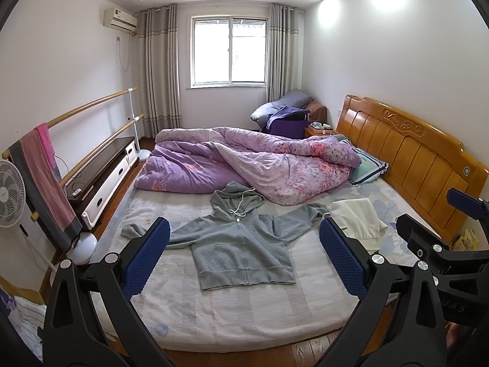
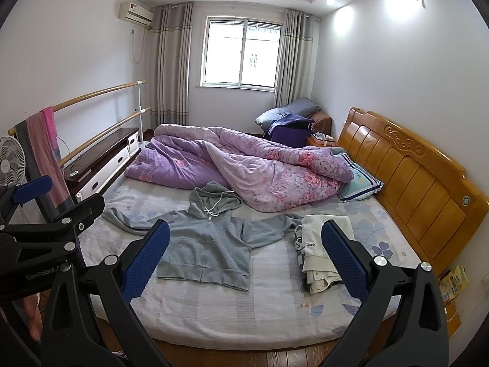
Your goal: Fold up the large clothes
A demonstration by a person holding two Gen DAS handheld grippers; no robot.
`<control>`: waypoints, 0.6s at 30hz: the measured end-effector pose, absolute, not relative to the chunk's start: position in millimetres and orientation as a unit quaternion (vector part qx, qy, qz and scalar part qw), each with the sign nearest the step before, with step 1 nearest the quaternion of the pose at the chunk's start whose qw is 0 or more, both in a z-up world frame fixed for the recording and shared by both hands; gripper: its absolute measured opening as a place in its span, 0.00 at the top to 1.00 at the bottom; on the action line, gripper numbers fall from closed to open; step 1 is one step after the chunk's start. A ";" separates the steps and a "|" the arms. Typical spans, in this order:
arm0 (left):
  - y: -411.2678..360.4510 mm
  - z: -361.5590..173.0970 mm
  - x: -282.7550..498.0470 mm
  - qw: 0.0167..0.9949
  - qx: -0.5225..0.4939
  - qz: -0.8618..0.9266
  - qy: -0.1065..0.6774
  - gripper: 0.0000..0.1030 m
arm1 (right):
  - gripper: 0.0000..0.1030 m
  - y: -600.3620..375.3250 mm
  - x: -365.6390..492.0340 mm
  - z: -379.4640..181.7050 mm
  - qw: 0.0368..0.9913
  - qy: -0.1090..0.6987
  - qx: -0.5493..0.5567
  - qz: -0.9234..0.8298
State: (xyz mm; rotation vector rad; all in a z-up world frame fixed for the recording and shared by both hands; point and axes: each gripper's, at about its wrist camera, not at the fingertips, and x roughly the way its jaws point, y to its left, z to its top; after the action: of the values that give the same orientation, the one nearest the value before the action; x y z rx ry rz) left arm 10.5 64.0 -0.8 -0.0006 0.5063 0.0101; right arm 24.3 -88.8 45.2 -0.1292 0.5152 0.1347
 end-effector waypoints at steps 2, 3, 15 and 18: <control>74.1 -1.6 11.2 0.968 -0.002 0.004 0.252 0.05 | 0.07 -84.1 25.3 44.7 0.962 0.256 -0.062 0.067; 77.9 -2.1 11.7 0.967 -0.001 0.004 0.253 0.05 | 0.07 -81.4 25.8 43.7 0.962 0.258 -0.062 0.067; 100.3 -12.8 39.2 0.961 -0.006 0.009 0.275 0.05 | 0.07 -58.3 43.4 31.8 0.960 0.263 -0.066 0.063; 102.0 -16.3 53.1 0.960 -0.011 0.012 0.279 0.05 | 0.07 -56.6 54.7 28.3 0.959 0.266 -0.069 0.063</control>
State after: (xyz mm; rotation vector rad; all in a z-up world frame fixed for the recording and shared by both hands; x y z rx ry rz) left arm 53.1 102.0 -16.3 -0.0216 0.5656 0.0249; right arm 54.7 -56.6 28.3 -0.1398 0.5391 0.1276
